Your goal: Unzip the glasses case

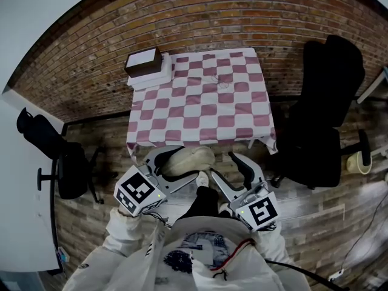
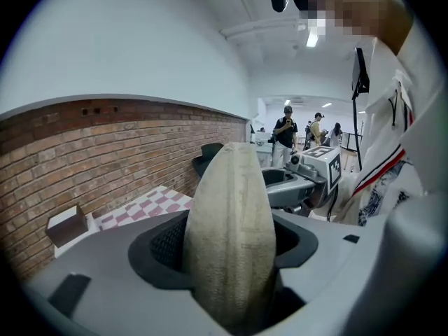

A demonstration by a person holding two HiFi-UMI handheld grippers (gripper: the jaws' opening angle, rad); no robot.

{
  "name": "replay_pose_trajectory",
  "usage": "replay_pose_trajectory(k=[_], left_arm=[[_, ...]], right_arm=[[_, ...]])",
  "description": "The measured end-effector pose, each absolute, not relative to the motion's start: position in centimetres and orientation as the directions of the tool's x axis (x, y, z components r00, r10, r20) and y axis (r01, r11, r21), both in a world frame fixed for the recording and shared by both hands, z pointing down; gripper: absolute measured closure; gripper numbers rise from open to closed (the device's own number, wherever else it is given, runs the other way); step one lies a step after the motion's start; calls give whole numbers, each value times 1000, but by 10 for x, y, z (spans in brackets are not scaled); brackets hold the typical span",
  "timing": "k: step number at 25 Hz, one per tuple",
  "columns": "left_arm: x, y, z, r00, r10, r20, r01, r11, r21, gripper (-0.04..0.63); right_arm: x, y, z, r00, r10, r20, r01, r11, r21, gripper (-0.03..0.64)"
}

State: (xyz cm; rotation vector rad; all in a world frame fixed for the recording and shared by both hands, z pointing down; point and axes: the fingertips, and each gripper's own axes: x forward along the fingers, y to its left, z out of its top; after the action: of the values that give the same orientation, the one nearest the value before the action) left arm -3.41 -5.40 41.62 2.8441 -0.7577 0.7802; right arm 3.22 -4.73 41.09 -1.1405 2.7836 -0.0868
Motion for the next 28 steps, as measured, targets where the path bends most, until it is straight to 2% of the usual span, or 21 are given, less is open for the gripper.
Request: replay_pose_trajectory(k=[18, 28], left_arm=[[-27, -60, 411, 731, -424, 535, -497, -868, -9, 299], [-26, -60, 410, 737, -414, 534, -493, -870, 7, 299]], right_arm=[[22, -74, 419, -688, -723, -52, -725, 688, 36, 448], [15, -80, 426, -683, -730, 20, -722, 680, 127, 495]])
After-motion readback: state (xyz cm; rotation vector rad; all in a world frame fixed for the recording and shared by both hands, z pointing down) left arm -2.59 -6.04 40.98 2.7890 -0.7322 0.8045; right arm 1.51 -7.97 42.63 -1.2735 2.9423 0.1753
